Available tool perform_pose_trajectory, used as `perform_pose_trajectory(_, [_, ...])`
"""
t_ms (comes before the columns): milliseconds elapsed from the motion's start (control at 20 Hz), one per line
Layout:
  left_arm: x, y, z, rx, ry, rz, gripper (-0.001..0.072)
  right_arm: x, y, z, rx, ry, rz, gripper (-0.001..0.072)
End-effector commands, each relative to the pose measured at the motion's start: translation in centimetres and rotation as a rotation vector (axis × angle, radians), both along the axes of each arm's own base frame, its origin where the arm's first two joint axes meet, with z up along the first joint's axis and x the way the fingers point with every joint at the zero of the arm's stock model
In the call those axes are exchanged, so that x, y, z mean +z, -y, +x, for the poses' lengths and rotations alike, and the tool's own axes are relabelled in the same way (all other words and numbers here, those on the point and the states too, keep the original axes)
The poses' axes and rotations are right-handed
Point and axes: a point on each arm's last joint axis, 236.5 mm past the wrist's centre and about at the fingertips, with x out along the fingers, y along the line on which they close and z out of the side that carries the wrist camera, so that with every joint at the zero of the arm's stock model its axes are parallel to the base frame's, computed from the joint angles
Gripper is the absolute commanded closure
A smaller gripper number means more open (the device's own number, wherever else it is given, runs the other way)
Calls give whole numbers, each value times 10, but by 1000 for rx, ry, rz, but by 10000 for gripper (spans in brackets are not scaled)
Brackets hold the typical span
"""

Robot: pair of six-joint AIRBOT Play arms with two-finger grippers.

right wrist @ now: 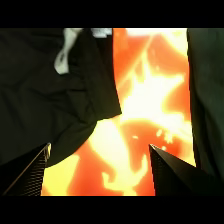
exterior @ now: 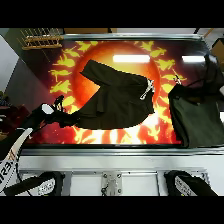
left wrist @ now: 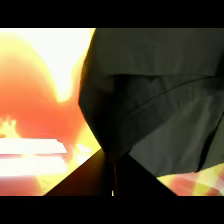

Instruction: Fold the clothes and pants, and hang the long-sleeved shirts on hangers.

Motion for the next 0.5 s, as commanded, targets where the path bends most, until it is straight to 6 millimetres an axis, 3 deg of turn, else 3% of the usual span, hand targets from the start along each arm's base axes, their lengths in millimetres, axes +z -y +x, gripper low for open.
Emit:
perform_pose_trajectory(0, [20,5,1,-56,66,11,703,-96,19,-27,-243,-182,121,45])
perform_pose_trajectory(100, [28,5,3,-54,87,8,703,-141,4,-23,-346,-187,252,45])
perform_pose_trajectory(200, [29,5,3,-55,91,8,703,-169,-15,-9,-404,-162,368,45])
perform_pose_trajectory(450, [29,5,3,-55,90,8,703,-196,-64,30,-352,-85,512,45])
